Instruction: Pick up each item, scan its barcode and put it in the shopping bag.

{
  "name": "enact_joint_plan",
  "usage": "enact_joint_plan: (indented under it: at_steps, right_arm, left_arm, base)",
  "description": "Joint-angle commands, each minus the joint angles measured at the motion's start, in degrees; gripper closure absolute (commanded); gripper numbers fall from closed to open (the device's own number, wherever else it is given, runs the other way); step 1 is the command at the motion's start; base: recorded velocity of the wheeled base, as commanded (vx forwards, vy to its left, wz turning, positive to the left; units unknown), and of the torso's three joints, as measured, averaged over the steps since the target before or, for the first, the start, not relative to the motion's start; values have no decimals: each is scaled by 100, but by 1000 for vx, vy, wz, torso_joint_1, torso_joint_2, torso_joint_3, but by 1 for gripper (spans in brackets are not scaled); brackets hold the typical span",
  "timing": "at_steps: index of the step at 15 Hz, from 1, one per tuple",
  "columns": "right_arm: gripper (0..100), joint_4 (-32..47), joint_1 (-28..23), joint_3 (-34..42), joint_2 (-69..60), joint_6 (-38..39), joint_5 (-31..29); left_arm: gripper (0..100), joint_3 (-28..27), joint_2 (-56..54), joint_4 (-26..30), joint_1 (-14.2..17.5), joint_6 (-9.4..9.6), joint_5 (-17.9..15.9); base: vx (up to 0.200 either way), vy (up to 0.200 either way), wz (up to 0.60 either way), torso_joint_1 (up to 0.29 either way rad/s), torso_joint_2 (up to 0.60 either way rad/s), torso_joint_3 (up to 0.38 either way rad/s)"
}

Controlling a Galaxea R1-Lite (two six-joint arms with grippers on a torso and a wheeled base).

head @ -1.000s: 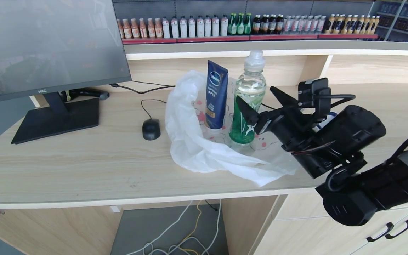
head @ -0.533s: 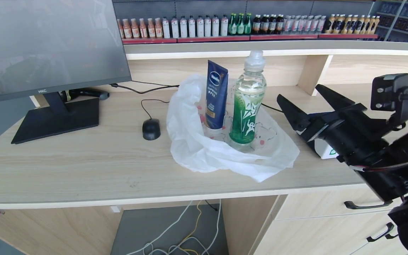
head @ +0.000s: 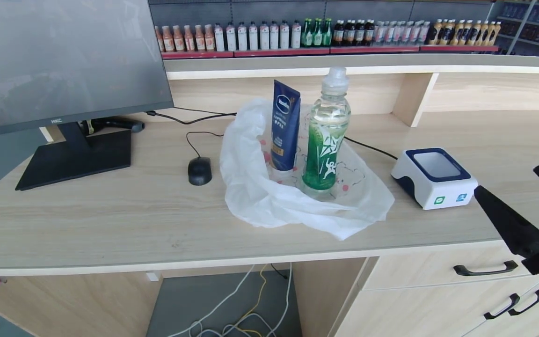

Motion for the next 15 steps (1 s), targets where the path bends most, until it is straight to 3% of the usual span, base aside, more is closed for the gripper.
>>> enact_joint_plan:
  at_steps: [1,2,6,7,8,11,15]
  right_arm:
    - [0,943,-327,190,-1358,42,-17]
    - [0,1743,-318,190,-1842,42,-9]
    - [0,6358,-309,181,-4786,-2,9]
    - [0,6358,-309,181,-4786,-2,9]
    - [0,7799,-309,76,-5911,-11,18]
    - [0,8555,-309,155,-6711,-11,18]
    - [0,8757,-309,164,-6711,139,0]
  left_arm:
    - [0,0,-2,-1,1,2,0]
    - [0,0,-2,-1,1,2,0]
    - [0,0,-2,-1,1,2,0]
    - [0,0,-2,-1,1,2,0]
    - [0,0,-2,-1,1,-7,0]
    - [0,0,-2,-1,1,2,0]
    - [0,0,-2,-1,1,2,0]
  base:
    - [0,0,0,0,0,0]
    - [0,0,0,0,0,0]
    - [0,0,0,0,0,0]
    - [0,0,0,0,0,0]
    - [0,0,0,0,0,0]
    - [0,0,0,0,0,0]
    - [0,0,0,0,0,0]
